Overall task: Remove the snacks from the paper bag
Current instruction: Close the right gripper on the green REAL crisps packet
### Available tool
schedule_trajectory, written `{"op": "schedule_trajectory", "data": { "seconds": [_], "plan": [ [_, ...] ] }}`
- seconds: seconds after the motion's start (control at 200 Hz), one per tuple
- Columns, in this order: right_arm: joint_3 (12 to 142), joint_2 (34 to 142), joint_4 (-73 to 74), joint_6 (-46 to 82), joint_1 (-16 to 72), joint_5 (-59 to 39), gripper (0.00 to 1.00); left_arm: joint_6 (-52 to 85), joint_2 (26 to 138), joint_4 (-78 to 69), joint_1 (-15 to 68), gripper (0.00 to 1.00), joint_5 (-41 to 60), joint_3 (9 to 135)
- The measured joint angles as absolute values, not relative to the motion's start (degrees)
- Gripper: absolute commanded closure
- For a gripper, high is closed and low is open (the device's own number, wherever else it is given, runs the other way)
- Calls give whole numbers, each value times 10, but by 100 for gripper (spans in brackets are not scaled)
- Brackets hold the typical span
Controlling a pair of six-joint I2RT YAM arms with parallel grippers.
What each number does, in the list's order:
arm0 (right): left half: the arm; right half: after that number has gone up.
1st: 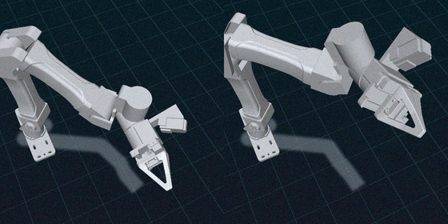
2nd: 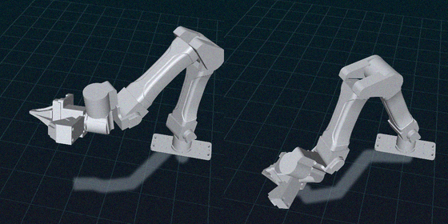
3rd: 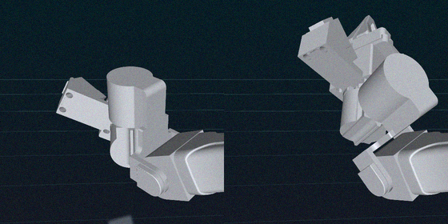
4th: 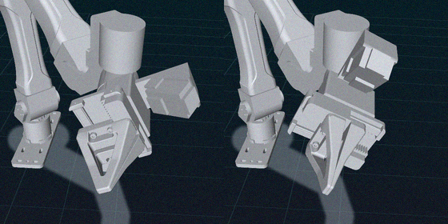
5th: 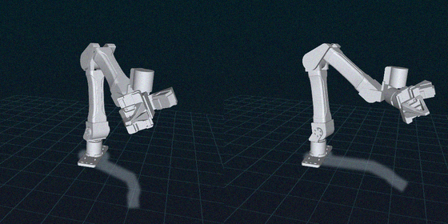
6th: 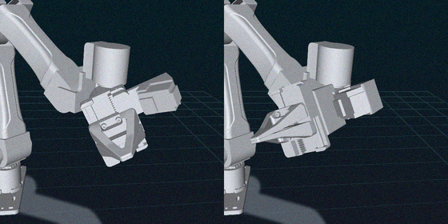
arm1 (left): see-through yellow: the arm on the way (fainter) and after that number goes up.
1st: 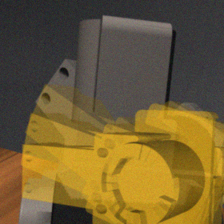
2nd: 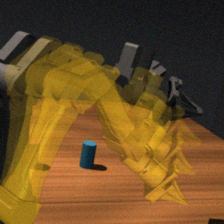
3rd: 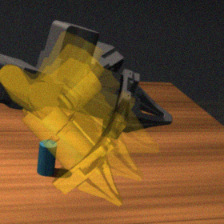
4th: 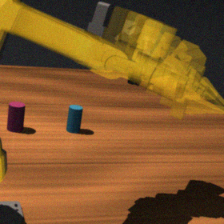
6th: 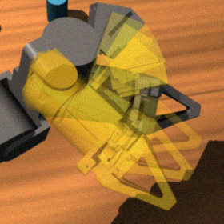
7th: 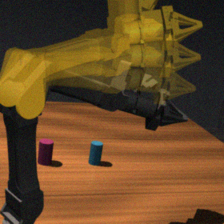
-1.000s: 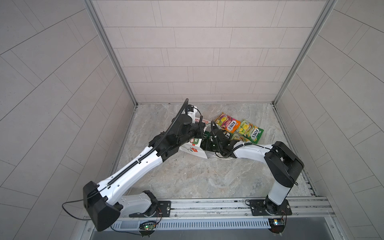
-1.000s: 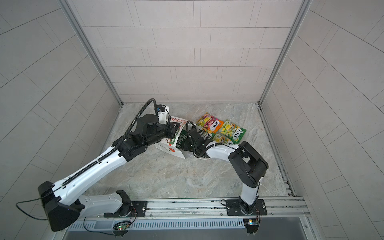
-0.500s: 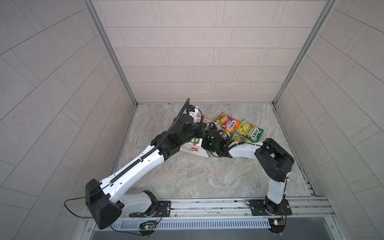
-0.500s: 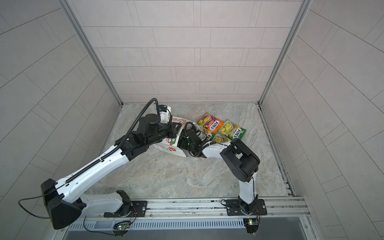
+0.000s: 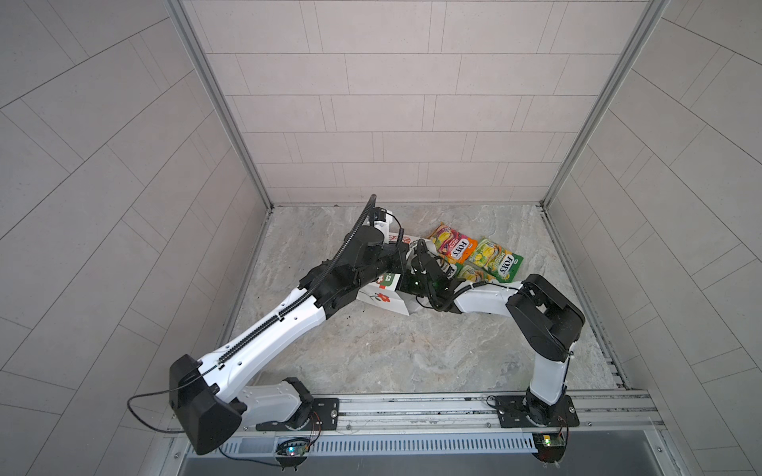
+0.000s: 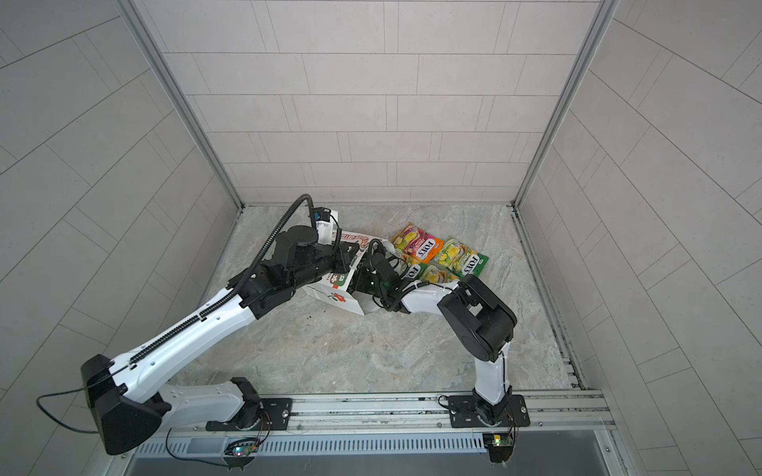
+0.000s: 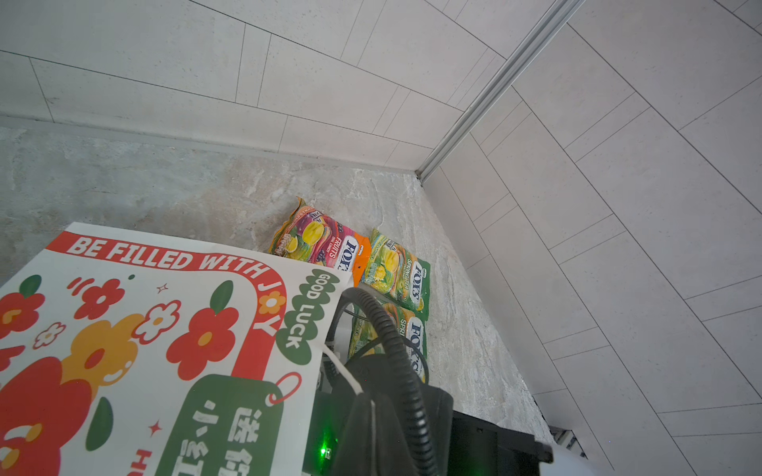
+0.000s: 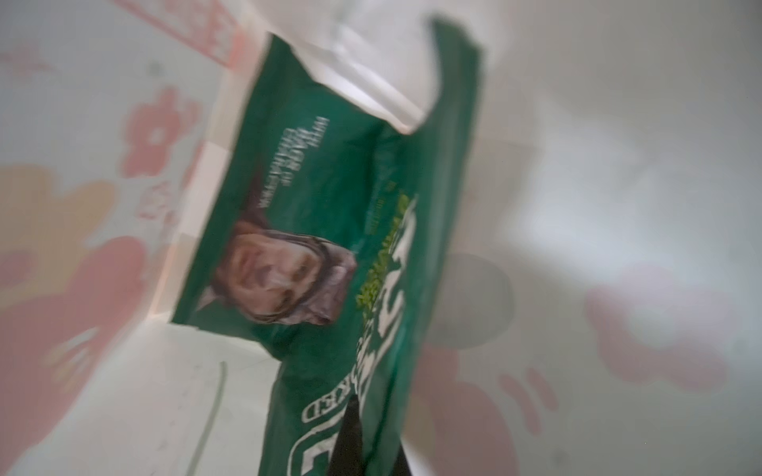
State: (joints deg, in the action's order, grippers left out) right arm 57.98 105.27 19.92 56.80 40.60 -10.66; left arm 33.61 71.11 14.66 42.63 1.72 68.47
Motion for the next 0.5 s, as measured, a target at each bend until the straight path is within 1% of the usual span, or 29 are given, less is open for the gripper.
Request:
{"op": "schedule_trajectory", "data": {
  "seconds": [0.225, 0.5],
  "plan": [
    [566, 1007, 201, 556, 393, -138, 100, 330, 708, 158, 428, 100, -12, 685],
    [539, 943, 195, 548, 388, -151, 100, 322, 697, 176, 428, 100, -55, 685]
  ]
}}
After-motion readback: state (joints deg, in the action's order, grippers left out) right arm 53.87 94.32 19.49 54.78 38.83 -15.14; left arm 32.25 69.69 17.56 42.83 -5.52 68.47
